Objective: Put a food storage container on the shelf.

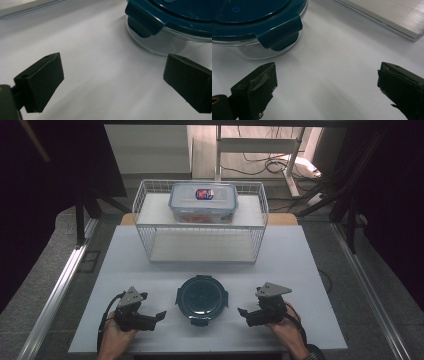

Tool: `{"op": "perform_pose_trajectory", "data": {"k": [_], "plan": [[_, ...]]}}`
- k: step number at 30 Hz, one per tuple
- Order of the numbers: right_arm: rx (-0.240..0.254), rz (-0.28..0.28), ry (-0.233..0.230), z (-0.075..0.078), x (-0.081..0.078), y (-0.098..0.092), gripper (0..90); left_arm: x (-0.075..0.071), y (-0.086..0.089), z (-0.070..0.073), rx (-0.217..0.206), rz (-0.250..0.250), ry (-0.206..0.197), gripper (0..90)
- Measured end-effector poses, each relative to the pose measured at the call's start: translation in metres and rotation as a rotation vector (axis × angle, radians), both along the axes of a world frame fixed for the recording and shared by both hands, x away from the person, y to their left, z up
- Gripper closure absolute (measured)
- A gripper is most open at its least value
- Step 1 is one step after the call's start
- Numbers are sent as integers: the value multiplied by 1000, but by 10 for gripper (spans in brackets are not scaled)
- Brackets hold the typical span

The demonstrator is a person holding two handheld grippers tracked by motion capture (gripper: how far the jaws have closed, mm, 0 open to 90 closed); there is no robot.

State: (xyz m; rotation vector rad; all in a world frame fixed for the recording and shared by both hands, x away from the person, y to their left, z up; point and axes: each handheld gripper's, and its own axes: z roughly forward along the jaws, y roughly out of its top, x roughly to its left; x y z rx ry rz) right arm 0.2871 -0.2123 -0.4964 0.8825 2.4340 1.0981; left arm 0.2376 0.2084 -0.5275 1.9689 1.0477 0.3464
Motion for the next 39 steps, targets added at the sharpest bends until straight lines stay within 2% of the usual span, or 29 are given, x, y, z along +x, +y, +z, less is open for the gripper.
{"op": "perform_pose_trajectory", "data": {"k": [6, 11, 16, 21, 24, 28, 31, 37, 39], "plan": [[24, -4, -15, 4, 1, -2, 0, 0, -2, 7, 14, -12, -6, 22], [27, -9, -21, 8, 1, -1, 0, 4, -1, 13, -34, -30, 14, 27], [49, 21, 3, 9, 3, 2, 0, 9, -2, 20, -57, -44, 19, 29], [102, 35, 37, 14, 4, 8, 0, 19, -6, 26, -102, -80, 40, 25], [105, 35, 59, 17, 5, 16, 0, 25, -11, 29, -124, -100, 46, 23], [83, 50, 81, 19, 7, 27, 0, 35, -18, 30, -157, -134, 74, 24], [77, 62, 144, 18, 10, 33, 0, 41, -24, 30, -150, -162, 84, 28], [73, 103, 196, 20, 14, 47, 2, 54, -42, 33, -123, -212, 111, 57], [89, 106, 207, 21, 17, 52, 28, 58, -48, 34, -114, -221, 119, 63]]}}
